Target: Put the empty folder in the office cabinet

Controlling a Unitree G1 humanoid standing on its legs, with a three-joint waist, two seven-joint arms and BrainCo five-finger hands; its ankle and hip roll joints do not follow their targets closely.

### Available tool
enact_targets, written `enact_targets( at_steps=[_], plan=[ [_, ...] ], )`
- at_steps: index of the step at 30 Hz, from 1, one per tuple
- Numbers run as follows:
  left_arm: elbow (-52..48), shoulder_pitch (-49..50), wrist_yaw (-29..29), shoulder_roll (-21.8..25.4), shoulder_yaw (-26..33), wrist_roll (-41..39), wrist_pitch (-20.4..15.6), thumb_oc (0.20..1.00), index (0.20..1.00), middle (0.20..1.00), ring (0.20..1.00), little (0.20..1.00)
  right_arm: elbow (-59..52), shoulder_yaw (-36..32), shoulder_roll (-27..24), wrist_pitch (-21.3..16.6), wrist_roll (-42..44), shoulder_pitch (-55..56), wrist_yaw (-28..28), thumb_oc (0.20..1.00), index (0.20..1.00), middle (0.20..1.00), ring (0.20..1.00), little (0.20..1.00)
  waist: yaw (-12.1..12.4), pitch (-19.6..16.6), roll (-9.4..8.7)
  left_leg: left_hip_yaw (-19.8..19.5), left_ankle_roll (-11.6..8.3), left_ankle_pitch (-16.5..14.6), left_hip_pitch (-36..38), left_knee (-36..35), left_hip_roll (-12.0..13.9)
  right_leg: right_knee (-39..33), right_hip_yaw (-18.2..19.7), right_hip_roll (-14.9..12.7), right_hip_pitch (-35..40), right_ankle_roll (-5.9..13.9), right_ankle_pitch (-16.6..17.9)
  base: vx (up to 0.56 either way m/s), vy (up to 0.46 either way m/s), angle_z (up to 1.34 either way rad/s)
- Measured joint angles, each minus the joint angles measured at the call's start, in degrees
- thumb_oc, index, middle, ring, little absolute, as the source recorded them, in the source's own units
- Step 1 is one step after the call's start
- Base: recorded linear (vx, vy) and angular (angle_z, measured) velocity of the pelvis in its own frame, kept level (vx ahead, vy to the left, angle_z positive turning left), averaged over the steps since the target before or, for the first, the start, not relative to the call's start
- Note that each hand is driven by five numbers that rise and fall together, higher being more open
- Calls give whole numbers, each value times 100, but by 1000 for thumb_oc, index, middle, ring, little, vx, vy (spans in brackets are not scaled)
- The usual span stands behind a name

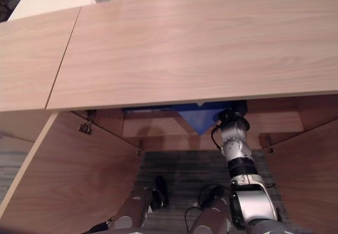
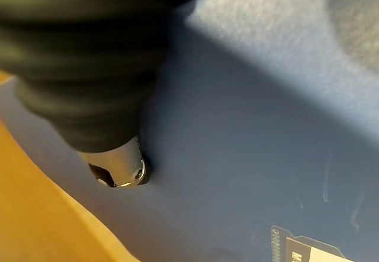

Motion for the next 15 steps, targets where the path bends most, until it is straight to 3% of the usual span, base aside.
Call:
enact_targets(
  at_steps=[8,15],
  plan=[
    [-1717,180,43,422,-773,-446,-48,1000,1000,1000,1000,1000,209,-13,-456,-245,10,-1263,-258,200,200,200,200,200,177,110,93,-25,263,-495,-1709,1603,27,1505,524,-618,-1693,-148,-359,-33,-22,9],
    [-2951,476,57,727,-1085,-691,-3,1000,1000,1000,1000,1000,202,-7,-492,-318,22,-1695,-390,200,200,200,200,200,494,-33,160,178,413,-676,-2464,2097,20,2040,1079,-805,-2804,-188,-453,1,20,-4]
  ],
)
